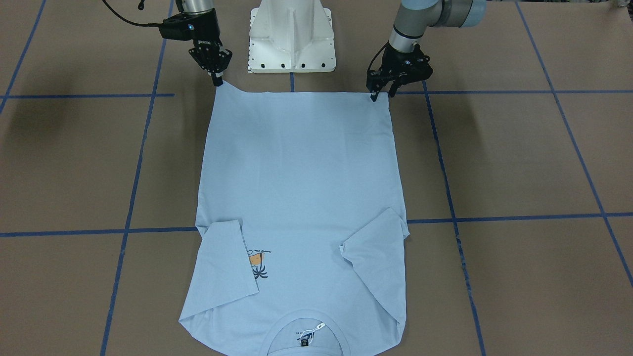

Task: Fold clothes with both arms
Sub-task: 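Grasp the hem corners with both grippers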

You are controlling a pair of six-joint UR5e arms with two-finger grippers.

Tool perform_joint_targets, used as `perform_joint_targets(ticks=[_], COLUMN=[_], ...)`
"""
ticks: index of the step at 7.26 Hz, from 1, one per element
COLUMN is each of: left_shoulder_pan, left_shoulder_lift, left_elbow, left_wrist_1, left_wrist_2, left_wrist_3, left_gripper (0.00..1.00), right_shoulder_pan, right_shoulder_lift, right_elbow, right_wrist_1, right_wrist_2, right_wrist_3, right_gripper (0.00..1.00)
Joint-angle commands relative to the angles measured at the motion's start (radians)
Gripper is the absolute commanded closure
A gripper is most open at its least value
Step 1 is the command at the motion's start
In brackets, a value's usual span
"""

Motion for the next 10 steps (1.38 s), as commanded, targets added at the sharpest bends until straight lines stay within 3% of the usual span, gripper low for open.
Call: perform_joint_targets(ticks=[1,2,4,10], left_shoulder_pan=[0.007,0.007,0.009,0.007], left_shoulder_lift=[0.001,-0.001,-0.007,-0.039], left_elbow=[-0.006,-0.032,-0.053,-0.168], left_wrist_1=[0.0,0.024,0.052,0.054], left_wrist_2=[-0.001,-0.006,-0.061,-0.063], left_wrist_3=[0.0,0.0,0.003,-0.024], left_gripper=[0.88,1.0,1.0,1.0], right_shoulder_pan=[0.0,0.0,0.001,0.026], right_shoulder_lift=[0.002,0.002,0.0,-0.112], right_elbow=[0.001,0.001,0.009,0.174], right_wrist_1=[0.0,0.0,0.0,0.0], right_wrist_2=[0.0,0.0,0.0,0.035], right_wrist_3=[0.0,0.0,0.0,-0.009], right_gripper=[1.0,1.0,1.0,1.0])
